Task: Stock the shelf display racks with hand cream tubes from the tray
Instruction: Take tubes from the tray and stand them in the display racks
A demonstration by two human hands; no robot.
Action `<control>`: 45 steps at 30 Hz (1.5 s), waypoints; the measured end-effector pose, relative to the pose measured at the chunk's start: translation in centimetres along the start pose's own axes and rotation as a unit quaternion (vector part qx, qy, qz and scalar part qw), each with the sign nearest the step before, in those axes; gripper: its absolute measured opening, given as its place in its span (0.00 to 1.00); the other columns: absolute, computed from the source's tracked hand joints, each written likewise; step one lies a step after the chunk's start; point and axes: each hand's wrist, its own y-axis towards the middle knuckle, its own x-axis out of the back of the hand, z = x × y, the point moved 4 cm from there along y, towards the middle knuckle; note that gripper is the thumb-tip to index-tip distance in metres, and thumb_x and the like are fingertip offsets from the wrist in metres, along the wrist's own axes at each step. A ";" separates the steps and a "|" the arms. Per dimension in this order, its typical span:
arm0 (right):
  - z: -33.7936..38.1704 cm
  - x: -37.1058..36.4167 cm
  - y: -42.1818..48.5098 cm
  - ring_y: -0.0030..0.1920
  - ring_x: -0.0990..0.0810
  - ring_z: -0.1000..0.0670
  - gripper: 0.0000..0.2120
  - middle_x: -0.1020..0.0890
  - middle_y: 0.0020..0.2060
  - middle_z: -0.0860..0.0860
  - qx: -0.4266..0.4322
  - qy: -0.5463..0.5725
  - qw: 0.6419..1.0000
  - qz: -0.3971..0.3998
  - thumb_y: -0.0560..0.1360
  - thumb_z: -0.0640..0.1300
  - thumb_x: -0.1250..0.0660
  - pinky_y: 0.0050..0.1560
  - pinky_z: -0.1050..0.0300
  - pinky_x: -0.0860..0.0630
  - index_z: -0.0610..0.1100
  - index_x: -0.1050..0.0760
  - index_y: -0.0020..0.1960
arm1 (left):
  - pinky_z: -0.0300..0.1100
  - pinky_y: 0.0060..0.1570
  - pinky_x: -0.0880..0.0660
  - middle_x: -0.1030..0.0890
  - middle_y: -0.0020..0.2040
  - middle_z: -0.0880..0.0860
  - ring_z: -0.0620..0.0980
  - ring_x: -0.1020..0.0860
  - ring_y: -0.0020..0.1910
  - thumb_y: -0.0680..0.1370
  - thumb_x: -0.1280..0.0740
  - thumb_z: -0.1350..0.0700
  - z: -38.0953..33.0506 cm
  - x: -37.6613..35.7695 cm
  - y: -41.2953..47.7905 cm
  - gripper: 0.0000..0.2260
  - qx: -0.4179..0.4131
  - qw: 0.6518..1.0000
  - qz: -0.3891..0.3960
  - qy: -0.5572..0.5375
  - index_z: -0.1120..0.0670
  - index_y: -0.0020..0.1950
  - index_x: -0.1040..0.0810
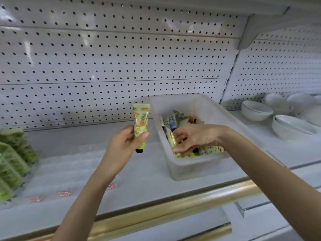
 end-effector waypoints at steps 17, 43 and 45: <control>6.2 -8.1 -7.2 0.43 0.20 0.53 0.07 0.21 0.44 0.45 0.286 0.173 0.928 -0.164 0.75 0.44 0.36 0.41 0.60 0.21 0.43 0.24 0.51 | 0.38 0.39 0.21 0.17 0.47 0.53 0.49 0.17 0.45 0.69 0.31 0.56 -4.7 2.6 -10.1 0.16 -0.001 0.992 -0.086 -0.093 0.53 0.57 0.24; 16.7 -28.7 -1.4 0.44 0.18 0.52 0.11 0.19 0.47 0.44 0.295 0.136 0.942 -0.090 0.73 0.45 0.31 0.43 0.51 0.18 0.45 0.24 0.55 | 0.50 0.46 0.22 0.17 0.48 0.54 0.52 0.19 0.48 0.67 0.24 0.51 -4.0 24.0 -25.7 0.13 0.049 0.974 -0.220 -0.016 0.49 0.49 0.21; 18.2 -30.4 -0.3 0.41 0.19 0.56 0.11 0.19 0.46 0.45 0.301 0.149 0.937 -0.096 0.74 0.44 0.31 0.38 0.57 0.19 0.45 0.25 0.55 | 0.46 0.43 0.21 0.17 0.47 0.54 0.51 0.19 0.46 0.66 0.24 0.51 -3.6 27.2 -25.9 0.13 0.040 0.973 -0.226 -0.020 0.50 0.48 0.21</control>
